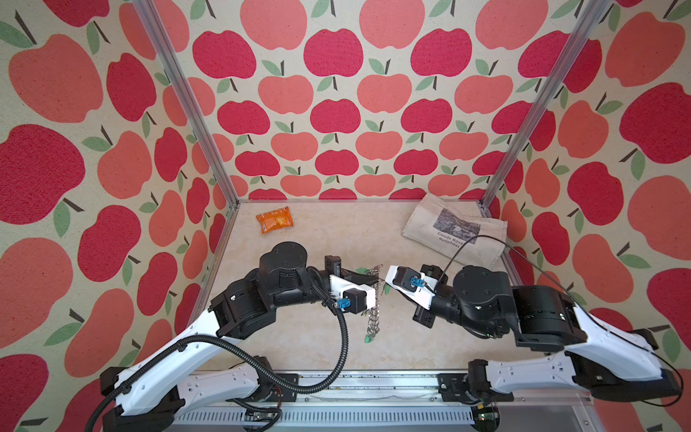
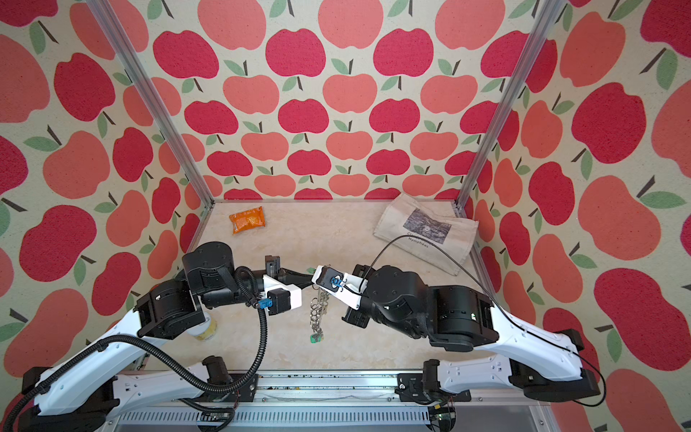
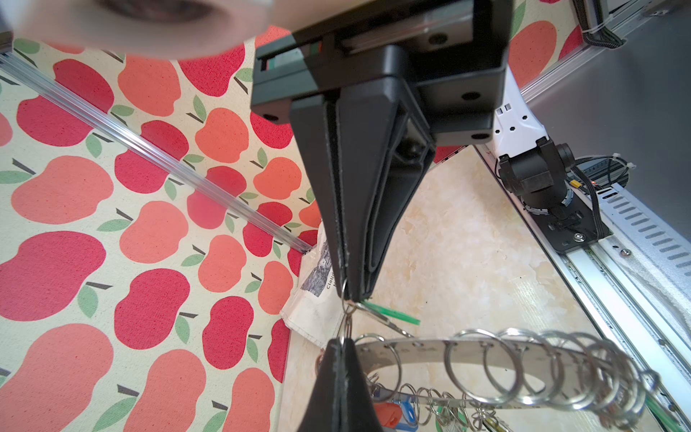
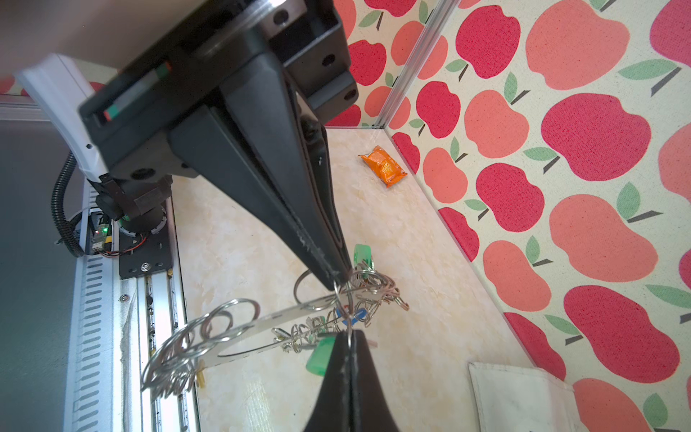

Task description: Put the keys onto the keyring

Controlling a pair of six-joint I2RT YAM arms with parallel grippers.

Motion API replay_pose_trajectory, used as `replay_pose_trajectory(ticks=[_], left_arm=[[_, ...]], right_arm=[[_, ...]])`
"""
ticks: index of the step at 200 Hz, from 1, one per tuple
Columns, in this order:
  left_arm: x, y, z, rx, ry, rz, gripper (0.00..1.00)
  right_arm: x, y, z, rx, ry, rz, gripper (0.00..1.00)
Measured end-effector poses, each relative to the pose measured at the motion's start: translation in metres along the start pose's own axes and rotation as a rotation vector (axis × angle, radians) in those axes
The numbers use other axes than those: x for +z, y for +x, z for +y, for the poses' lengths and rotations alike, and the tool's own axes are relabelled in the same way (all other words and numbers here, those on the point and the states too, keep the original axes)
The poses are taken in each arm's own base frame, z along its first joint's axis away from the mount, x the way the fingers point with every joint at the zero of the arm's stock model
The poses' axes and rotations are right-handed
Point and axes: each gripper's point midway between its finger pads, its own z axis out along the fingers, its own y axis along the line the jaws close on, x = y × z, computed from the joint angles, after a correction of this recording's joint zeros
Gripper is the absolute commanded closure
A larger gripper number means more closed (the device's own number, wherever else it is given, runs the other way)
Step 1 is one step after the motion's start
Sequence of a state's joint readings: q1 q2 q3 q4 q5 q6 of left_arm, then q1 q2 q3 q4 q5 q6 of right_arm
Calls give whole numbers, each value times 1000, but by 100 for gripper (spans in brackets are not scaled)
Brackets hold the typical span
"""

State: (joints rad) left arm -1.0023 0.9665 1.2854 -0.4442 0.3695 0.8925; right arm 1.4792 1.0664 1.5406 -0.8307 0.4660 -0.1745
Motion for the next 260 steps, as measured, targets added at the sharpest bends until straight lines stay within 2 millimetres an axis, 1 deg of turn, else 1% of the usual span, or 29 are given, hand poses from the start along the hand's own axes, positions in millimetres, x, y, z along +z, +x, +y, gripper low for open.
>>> replay_pose_trajectory(ticks=[85, 175, 260], left_arm=[[0, 0, 0, -1, 1, 1, 100], [0, 3, -6, -12, 27, 13, 100], [0, 3, -6, -13, 27, 14, 100]], right_arm=[[1, 0, 1, -1, -4, 2, 100], [7, 2, 5, -8, -10, 17, 100], [7, 4, 5, -8, -10, 19, 100]])
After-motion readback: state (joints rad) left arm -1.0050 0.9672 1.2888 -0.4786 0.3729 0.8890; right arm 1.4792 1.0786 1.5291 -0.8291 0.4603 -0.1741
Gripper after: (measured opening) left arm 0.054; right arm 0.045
